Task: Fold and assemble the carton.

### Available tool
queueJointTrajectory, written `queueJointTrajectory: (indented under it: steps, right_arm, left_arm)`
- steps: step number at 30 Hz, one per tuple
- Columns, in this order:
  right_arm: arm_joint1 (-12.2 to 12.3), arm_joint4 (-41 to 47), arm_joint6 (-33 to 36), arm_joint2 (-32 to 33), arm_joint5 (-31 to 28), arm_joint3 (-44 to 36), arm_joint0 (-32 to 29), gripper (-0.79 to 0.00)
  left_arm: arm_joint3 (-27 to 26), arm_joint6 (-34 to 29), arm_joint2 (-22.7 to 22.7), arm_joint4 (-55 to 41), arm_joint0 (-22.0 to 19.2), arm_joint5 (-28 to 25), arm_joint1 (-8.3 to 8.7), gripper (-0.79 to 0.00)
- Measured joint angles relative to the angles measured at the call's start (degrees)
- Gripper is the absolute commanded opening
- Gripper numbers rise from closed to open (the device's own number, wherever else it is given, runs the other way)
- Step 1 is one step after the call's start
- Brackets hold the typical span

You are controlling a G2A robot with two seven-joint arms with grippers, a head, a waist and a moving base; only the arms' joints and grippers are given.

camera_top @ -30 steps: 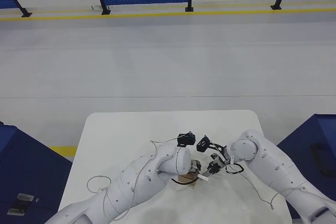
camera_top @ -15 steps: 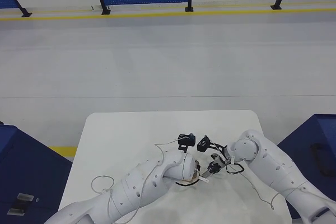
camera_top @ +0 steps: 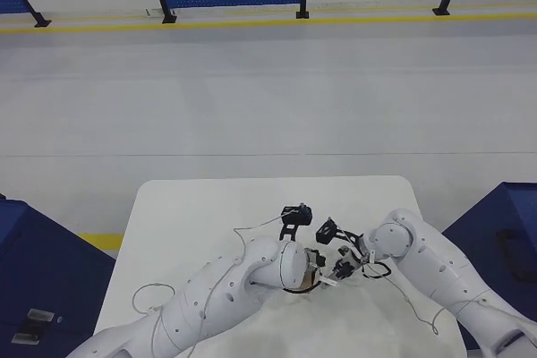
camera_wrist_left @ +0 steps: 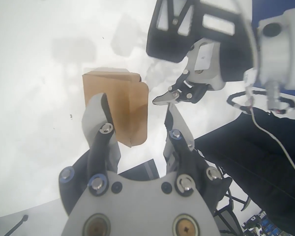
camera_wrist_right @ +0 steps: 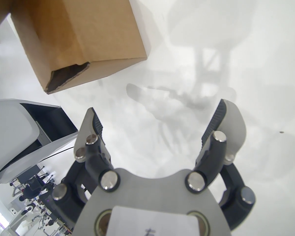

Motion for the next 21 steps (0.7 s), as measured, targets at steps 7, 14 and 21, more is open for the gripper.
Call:
queueJointTrajectory:
  steps: [7, 14, 21]
  right_arm:
    - [0.0, 1.3, 1.2, -0.3, 0.9, -2.5, -1.0, 0.000]
    - [0.1, 1.6, 1.4, -0.1, 1.1, -2.6, -1.2, 0.000]
    - [0.9, 1.6, -0.5, 2.1, 0.7, -1.3, -1.8, 0.000]
  left_arm:
    - [-7.2, -2.4, -8.6, -11.0, 2.0, -7.2, 1.59, 0.000]
    - [-8.0, -2.2, -9.9, -13.2, 2.6, -9.5, 1.67, 0.000]
    - [-2.2, -3.3, -10.7, -14.2, 2.0, -3.1, 3.01, 0.000]
